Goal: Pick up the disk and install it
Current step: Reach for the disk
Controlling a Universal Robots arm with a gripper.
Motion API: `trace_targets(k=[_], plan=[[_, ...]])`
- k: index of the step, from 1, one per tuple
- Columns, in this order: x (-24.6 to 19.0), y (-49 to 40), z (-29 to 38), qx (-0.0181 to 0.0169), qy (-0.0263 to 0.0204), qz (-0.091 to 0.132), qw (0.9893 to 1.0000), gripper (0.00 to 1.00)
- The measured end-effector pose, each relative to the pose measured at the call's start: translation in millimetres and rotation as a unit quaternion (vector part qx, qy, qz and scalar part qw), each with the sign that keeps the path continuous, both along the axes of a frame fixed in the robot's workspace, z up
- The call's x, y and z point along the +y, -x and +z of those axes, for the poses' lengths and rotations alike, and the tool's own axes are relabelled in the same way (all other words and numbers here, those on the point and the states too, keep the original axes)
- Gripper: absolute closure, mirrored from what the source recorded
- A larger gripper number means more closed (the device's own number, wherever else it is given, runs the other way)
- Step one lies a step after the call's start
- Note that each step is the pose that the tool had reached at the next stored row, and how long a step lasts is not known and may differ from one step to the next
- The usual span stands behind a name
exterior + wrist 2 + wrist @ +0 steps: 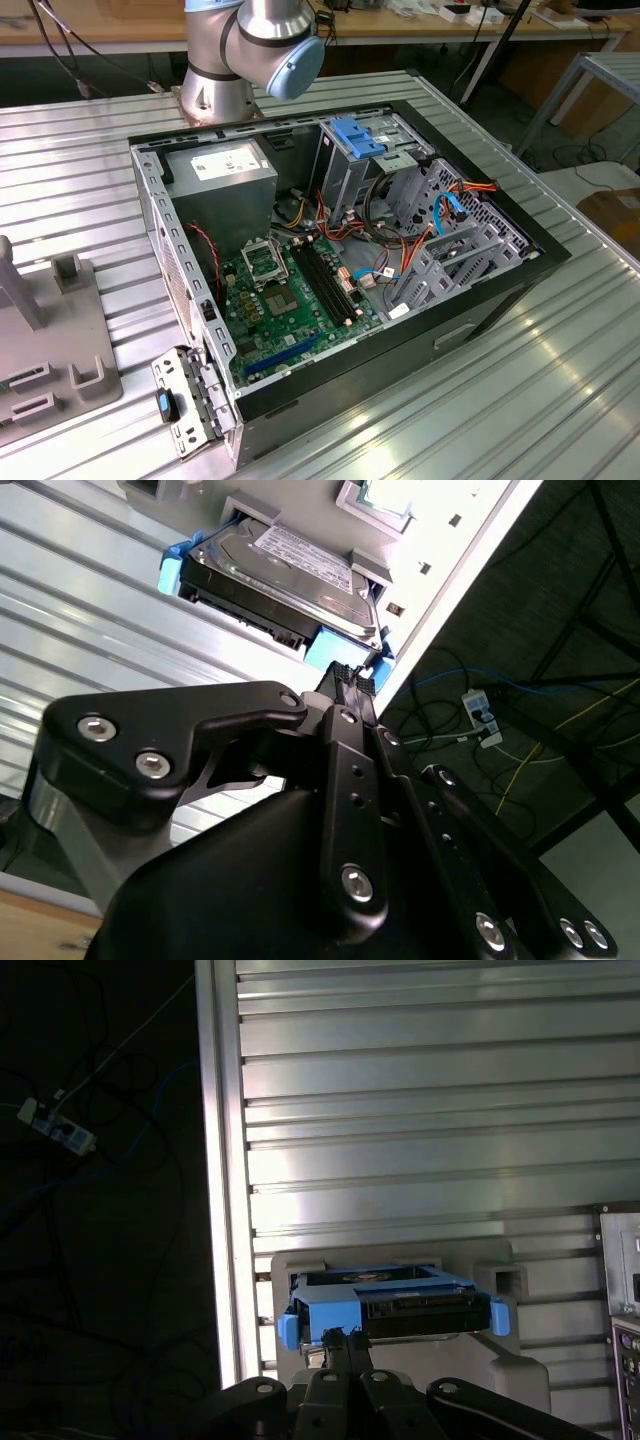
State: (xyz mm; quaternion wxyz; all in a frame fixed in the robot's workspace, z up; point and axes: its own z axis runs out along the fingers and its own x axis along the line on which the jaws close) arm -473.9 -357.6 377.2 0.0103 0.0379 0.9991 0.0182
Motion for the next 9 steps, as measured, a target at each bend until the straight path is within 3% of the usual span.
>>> trace_targets(k=[9], plan=[[0.0, 0.0, -4.9, 0.0, -0.001, 0.0, 1.0, 0.89]])
